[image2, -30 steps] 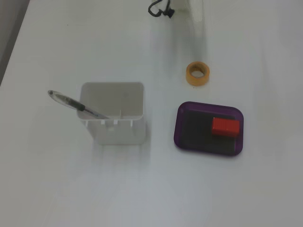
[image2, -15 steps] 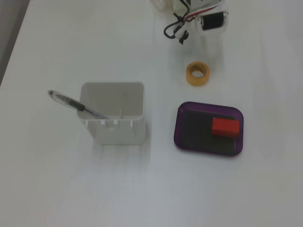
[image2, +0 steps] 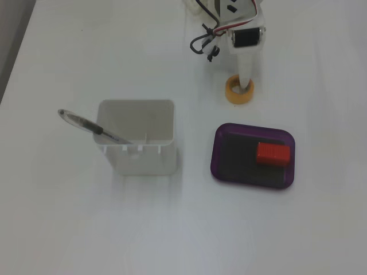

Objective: Grab up the yellow tape and put it in the box.

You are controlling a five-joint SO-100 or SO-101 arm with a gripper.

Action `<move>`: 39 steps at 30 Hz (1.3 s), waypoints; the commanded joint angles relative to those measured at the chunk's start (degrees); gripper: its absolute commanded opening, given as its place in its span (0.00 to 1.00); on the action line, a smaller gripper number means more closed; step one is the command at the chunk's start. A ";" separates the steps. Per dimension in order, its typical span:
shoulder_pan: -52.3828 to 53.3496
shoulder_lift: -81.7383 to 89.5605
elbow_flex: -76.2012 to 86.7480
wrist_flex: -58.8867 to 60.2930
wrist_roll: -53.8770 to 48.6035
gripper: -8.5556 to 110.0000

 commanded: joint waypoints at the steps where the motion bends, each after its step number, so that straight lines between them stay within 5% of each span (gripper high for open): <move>1: 0.44 -0.09 -1.93 -0.53 -0.26 0.25; 9: 0.62 -0.26 5.19 -10.20 -5.27 0.24; 16: 0.53 -0.26 6.59 -11.87 -8.09 0.07; 22: 0.18 0.70 5.80 -10.99 -8.26 0.07; 32: 0.53 2.72 -19.51 -11.16 -7.73 0.07; 39: 1.23 -14.41 -32.26 -11.78 -7.73 0.07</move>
